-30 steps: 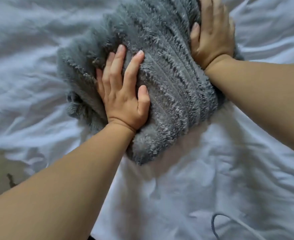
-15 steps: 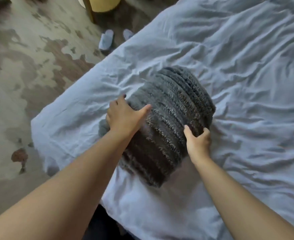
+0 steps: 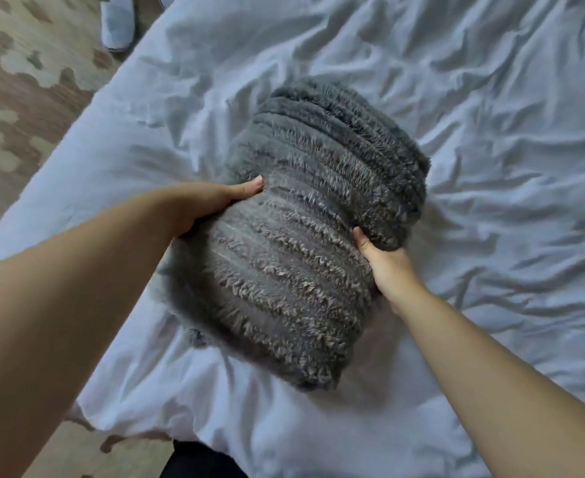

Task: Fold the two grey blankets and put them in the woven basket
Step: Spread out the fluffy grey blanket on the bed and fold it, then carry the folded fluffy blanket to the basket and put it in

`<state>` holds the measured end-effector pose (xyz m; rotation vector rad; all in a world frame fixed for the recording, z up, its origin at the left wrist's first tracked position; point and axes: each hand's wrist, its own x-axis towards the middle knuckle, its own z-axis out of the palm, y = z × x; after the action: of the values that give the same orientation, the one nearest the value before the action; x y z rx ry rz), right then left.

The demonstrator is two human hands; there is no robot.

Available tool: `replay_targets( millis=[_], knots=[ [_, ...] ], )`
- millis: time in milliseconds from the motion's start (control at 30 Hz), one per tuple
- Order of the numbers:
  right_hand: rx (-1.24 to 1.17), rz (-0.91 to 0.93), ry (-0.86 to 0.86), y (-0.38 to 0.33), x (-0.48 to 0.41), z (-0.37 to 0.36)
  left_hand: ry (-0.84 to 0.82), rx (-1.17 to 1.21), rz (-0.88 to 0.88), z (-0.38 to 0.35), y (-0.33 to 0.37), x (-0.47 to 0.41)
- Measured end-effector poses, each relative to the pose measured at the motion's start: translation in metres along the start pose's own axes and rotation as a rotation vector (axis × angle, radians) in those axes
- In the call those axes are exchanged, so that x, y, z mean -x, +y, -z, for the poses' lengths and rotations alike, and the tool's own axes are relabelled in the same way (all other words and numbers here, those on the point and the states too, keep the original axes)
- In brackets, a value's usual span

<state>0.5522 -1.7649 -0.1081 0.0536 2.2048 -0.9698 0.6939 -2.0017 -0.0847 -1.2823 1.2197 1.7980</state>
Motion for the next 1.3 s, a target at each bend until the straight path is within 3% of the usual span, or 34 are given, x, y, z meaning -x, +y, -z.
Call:
replay_targets(
  millis=[67,200,267,467,733,1033,1300],
  knots=[
    [-0.056,-0.011,-0.009,0.004,-0.003,-0.002,0.011,0.011,-0.034,-0.001,-0.003,-0.003],
    [-0.375,-0.352,-0.282,0.003,0.01,0.01,0.182,0.064,-0.116,-0.014,-0.012,0.009],
    [-0.469,-0.377,-0.34,-0.003,0.021,0.017,0.28,0.083,-0.193,-0.022,-0.018,0.027],
    [-0.536,-0.236,-0.349,-0.01,0.097,0.046,0.376,0.217,-0.321,-0.049,-0.056,0.12],
    [-0.538,0.036,-0.588,-0.081,0.222,0.045,0.492,0.585,-0.566,-0.066,-0.141,0.287],
    [-0.434,0.365,-0.837,-0.188,0.348,-0.076,0.742,0.828,-0.797,0.031,-0.231,0.426],
    [-0.332,0.332,-0.944,-0.266,0.412,-0.265,0.845,0.935,-0.834,0.194,-0.3,0.476]
  ],
)
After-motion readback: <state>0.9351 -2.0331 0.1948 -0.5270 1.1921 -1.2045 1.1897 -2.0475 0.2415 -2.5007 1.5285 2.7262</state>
